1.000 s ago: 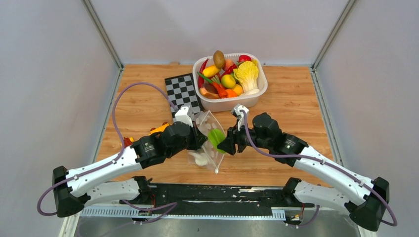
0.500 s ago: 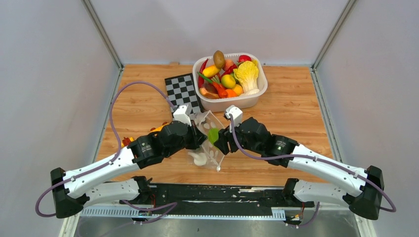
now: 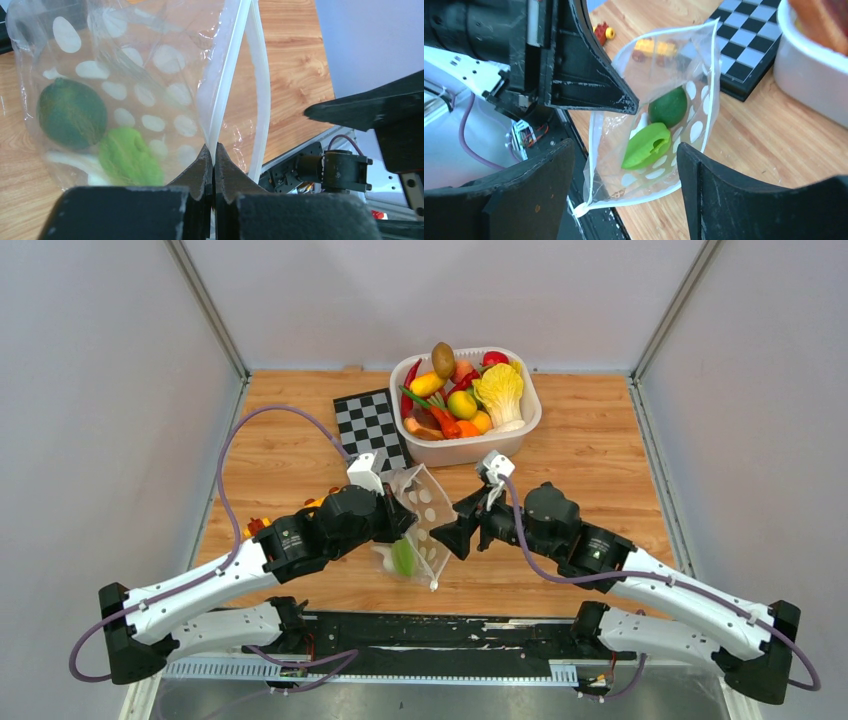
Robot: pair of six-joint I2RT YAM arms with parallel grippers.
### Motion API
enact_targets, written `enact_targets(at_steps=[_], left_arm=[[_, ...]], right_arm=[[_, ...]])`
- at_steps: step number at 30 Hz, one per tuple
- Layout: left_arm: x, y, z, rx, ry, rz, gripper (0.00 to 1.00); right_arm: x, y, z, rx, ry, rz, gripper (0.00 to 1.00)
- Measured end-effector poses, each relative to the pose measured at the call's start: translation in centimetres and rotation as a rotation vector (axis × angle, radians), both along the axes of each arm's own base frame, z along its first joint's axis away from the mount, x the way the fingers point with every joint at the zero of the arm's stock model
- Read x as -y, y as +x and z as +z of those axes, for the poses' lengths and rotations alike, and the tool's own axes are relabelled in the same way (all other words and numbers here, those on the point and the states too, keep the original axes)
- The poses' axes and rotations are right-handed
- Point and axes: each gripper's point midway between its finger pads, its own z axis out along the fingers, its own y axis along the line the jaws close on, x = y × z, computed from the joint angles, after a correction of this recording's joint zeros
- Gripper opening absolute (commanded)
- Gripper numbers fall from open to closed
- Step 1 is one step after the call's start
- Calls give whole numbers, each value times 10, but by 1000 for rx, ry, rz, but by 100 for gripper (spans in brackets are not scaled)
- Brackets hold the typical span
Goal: Place the food in the zip-top bag and seal the zipper
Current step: Place the fake fruit in the zipper food storage bag, then pick up the fake vegetable from the bin.
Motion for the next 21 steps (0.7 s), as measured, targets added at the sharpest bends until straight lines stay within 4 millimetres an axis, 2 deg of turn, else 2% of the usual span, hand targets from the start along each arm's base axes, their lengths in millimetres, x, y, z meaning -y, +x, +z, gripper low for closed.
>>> enact_targets(at_steps=[3,8,11,14,18,21], left_arm=[[-1,0,0,2,-1,1,0],[-3,-1,4,8,-13,3,0],[-5,-2,4,11,-16,4,0],[-6,-2,3,10,-16,4,0],[-6,-3,3,10,-17,3,0],[-7,-3,4,12,-19,4,0]], right_arm=[[7,3,14,43,39,-33,80],[30,35,27,119,34,-226,85],[47,64,33,137,-3,-352,85],[69,106,36,122,-43,-482,85],[83,155,18,51,-109,-561,83],[80,183,-6,-34,-160,-548,81]])
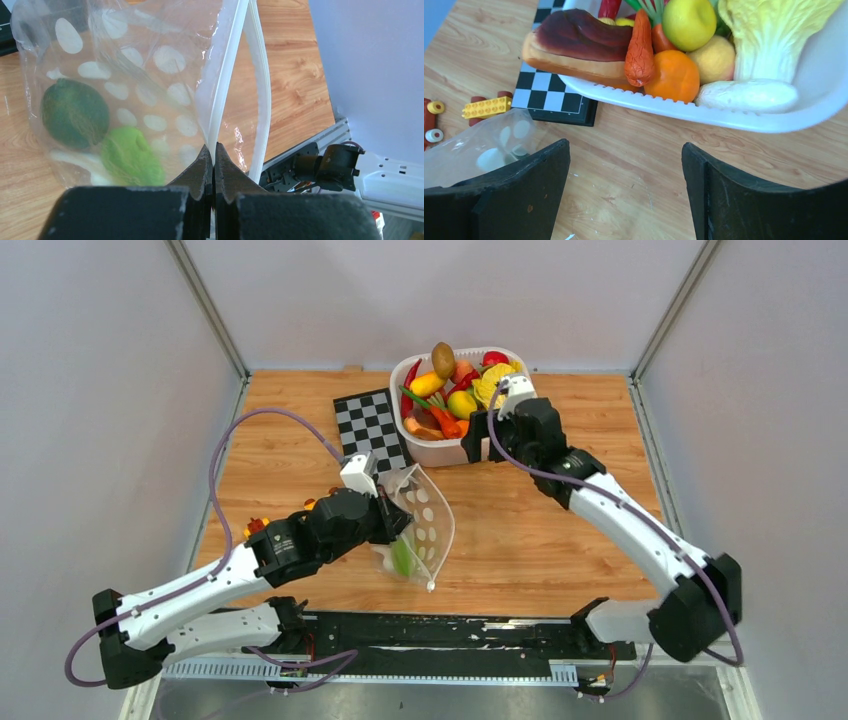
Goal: Place the food in the zip-top bag and seal the zipper
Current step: Pick up the fake vegetable from the bin.
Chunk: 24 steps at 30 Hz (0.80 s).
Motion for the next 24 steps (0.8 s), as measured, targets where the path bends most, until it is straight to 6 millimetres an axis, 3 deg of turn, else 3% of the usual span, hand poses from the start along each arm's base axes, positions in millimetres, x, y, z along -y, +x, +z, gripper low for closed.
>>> enact_targets(at_steps=[5,16,24], left_arm=[[-7,-1,2,9,-3,12,0],[-24,-1,6,29,6,55,0],[-26,0,5,30,13,63,0]], right_arm=[[-15,34,-35,-141,-30,43,82],[-50,110,-56,-210,-150,94,80],[-50,130,-106,-302,-237,98,72]])
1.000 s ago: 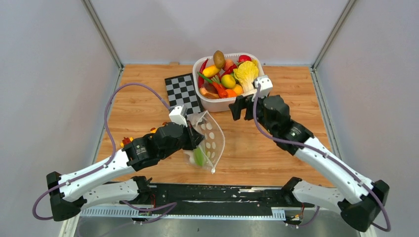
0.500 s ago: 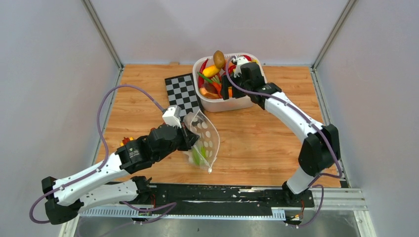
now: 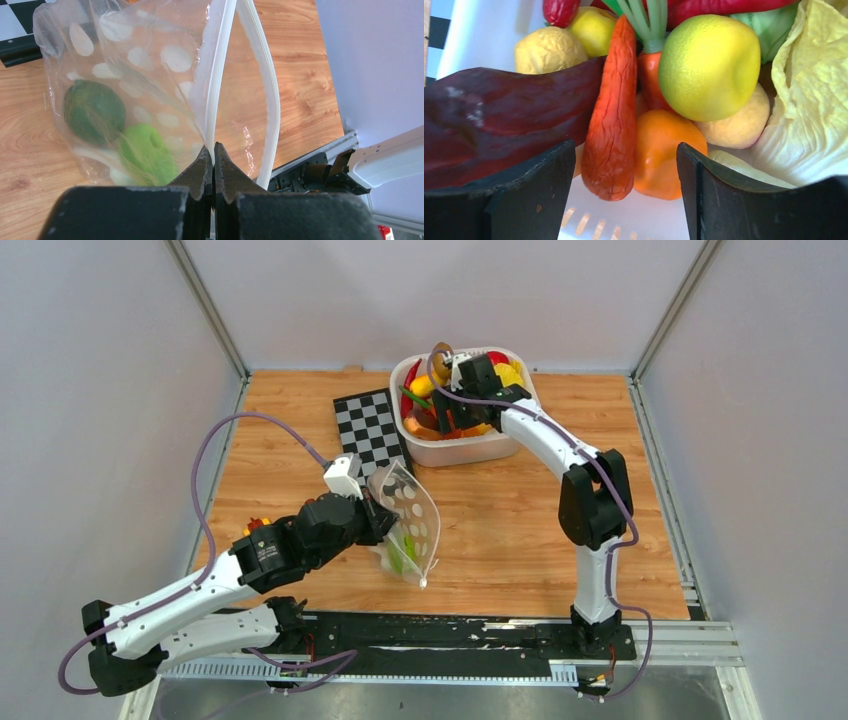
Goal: Place the food in the zip-top bag and seal the zipper
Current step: Pick up the fake vegetable from the bin.
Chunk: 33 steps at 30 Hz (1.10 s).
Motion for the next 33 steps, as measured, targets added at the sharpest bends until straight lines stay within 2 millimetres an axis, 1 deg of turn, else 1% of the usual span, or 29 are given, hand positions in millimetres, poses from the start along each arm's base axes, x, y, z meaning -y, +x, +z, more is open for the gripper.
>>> enact_targets(at_steps=[2,4,7,8,10,11,14,16,17,18,19,24,29,33], left_arm=[[-1,0,0,1,2,4,0],[-2,1,0,2,3,6,0],[-2,1,0,2,3,6,0],[-1,1,0,1,3,6,0],[-1,1,0,1,3,6,0],[-1,1,0,1,3,6,0],[-1,1,0,1,3,6,0],[-1,1,-1,1,4,6,0],[-2,1,-1,1,5,6,0],[-2,0,-2,0,6,6,0],[-2,0,-3,-2,8,6,0],[-2,0,-8,-8,18,6,0],[-2,0,-8,-8,19,6,0],[-2,0,-8,-8,19,5,0]], right_arm=[[3,4,-4,-5,-6,-3,66],[8,6,-10,-17,-16,-4,64],[13,9,-17,-28,-26,-4,53],[15,10,-18,-31,-25,-4,50],[18,11,-18,-36,-18,-3,41],[19,12,-18,-38,-13,-4,38],[20,12,-18,-40,6,4,38],[20,11,-17,-33,21,9,36],[20,10,-16,-31,29,12,33],[21,8,-15,-30,36,16,27],[21,6,-13,-30,41,19,25],[17,-5,-3,-24,73,42,24],[23,-21,11,-5,90,37,25],[31,-32,31,40,108,15,25]])
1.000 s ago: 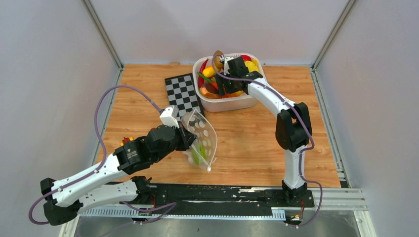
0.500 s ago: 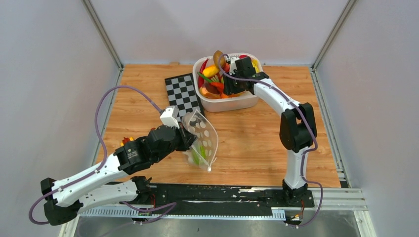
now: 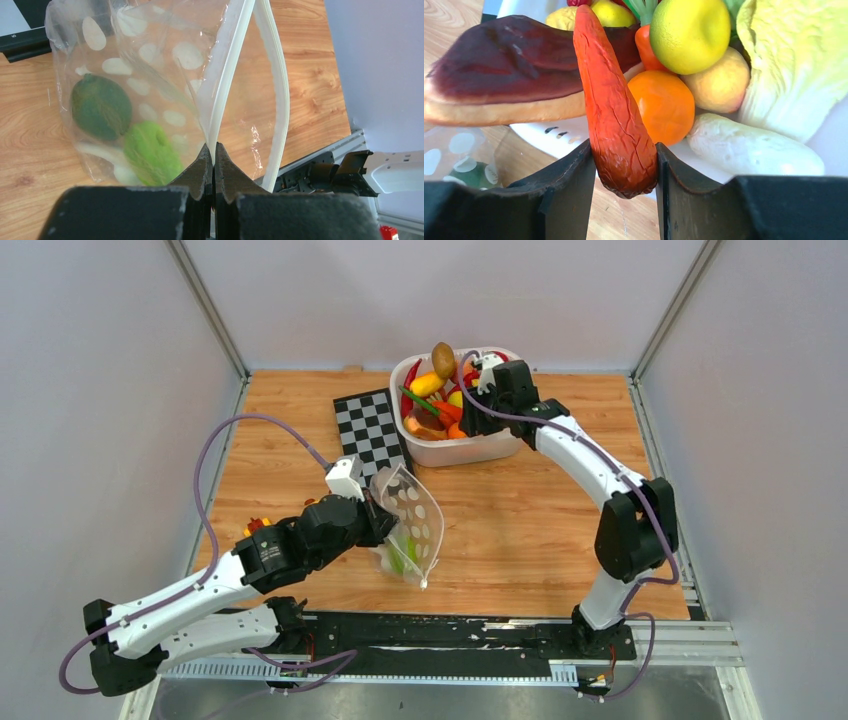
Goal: Place the food in the zip-top bag and seal the zipper
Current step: Pick up the fake vegetable from the bin, then place the fake vegetable in the zipper food storage bag.
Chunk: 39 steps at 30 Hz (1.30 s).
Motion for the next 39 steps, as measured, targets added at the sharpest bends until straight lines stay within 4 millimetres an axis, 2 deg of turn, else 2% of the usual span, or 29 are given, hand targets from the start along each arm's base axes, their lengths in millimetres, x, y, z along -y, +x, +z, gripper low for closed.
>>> enact_targets(at_steps=[8,14,16,20,24,27,32,35,39], left_arm=[[4,1,-4,-9,9,-6,0],[6,0,-6,-18,13,-16,0],[6,0,-6,-18,12,-16,0],[7,0,-5,-14,6,-16,0],[11,2,-6,-16,5,-20,0],[15,3,-12,-28,21,-27,0],[19,3,-15,-35,27,-32,0],[20,4,-16,-36,29,-33,0],[21,5,-19,-42,39,-33,0]], right_arm=[[14,-25,35,95,70,-47,24],[15,-36,49,113,105,-45,24],[15,-47,53,108,135,-30,25],[16,-89,65,103,225,17,26],[17,-138,84,123,341,86,27],[16,-178,91,128,411,160,28],[12,-241,89,106,485,309,28],[15,-266,85,81,497,357,28],[20,-286,71,26,488,379,28]])
